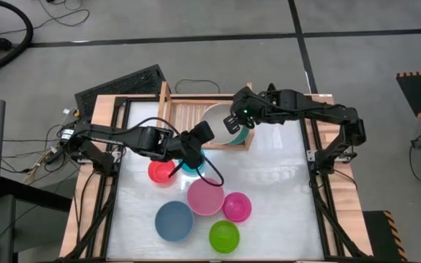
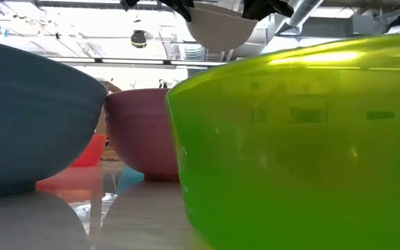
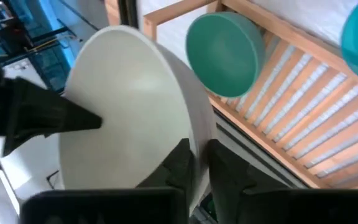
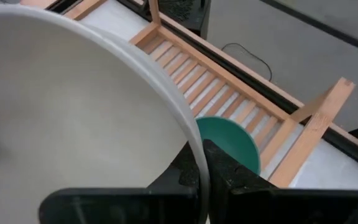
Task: Place and stack bowls onto a shelf
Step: Stack the white bowl on top of the green bowl on the shelf
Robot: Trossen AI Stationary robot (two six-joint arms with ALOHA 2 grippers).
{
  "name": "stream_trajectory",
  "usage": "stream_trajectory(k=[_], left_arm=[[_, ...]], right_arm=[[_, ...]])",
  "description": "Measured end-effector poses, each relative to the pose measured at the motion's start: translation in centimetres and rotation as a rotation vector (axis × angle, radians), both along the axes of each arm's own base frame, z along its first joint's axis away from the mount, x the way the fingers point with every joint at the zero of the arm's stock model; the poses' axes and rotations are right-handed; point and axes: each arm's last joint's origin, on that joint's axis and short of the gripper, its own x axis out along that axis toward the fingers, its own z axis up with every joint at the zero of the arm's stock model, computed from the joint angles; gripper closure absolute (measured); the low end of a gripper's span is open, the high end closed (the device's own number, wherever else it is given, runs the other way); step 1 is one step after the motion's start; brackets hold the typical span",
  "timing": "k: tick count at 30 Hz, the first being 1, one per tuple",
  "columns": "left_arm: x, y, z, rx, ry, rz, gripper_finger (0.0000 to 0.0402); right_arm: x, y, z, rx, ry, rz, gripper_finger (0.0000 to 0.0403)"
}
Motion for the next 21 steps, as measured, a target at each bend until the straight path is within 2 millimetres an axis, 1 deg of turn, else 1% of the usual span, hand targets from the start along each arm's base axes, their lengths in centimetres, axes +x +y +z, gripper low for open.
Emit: stream_trajectory(k=[3,5,11,15,18,21], left_arm=[[0.0,0.0,0.0,0.001,0.002,0.001,0.0393],[0.0,0.0,0.0,-0.002,-0.002,0.004,0.0392],[0.2,0.1,0.1,-0.021,-0.044,0.029,0.0394],[0.2,0.2,0.2,-0.032,-0.068,0.055,0.0395],[0.2,0.3,0.2,-0.039,-0.091,0.075,0.0396],[0.3,0.3,0.4,-0.054,-0.125,0.094,0.0401]], right_arm=[[0.1,0.1,0.1,-0.021,-0.002,0.019,0.0376],[0.4,0.1,0.3,-0.028,-0.031,0.023,0.0361],[0.8,0.3,0.7,-0.039,-0.083,0.055,0.028],[1.1,0.5,0.9,-0.064,-0.096,0.093,0.0217],[0.9,0.5,1.1,-0.065,-0.105,0.09,0.0172],[0.5,0.5,1.6,-0.066,-0.127,0.086,0.0146]])
